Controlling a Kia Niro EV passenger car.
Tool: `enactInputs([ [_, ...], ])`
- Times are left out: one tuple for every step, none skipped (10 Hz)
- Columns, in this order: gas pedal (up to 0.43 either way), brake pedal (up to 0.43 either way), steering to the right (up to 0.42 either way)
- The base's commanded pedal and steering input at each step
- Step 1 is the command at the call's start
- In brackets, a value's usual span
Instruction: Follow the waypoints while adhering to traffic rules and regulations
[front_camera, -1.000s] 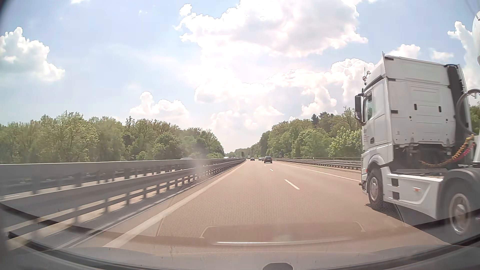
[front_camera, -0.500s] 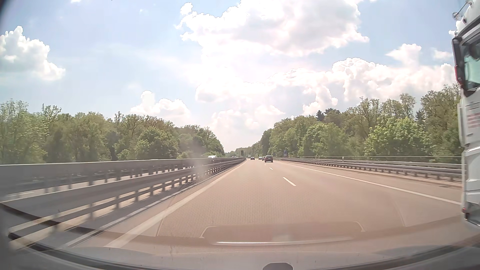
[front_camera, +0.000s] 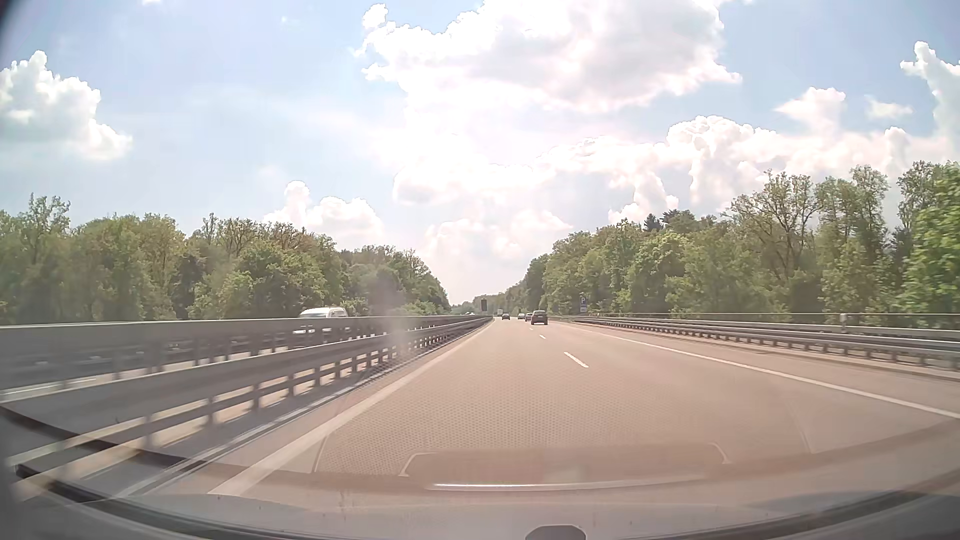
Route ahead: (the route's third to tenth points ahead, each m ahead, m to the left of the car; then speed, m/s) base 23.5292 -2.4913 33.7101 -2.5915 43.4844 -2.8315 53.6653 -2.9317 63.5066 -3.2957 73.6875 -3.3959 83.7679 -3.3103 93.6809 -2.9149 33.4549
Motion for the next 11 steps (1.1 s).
enactInputs([
  [0.331,0.0,-0.002],
  [0.331,0.0,-0.002],
  [0.331,0.0,-0.001],
  [0.331,0.0,-0.001],
  [0.331,0.0,0.0],
  [0.331,0.0,0.0],
  [0.331,0.0,0.0],
  [0.331,0.0,0.0],
  [0.331,0.0,0.001],
  [0.331,0.0,0.001],
  [0.331,0.0,0.001],
])
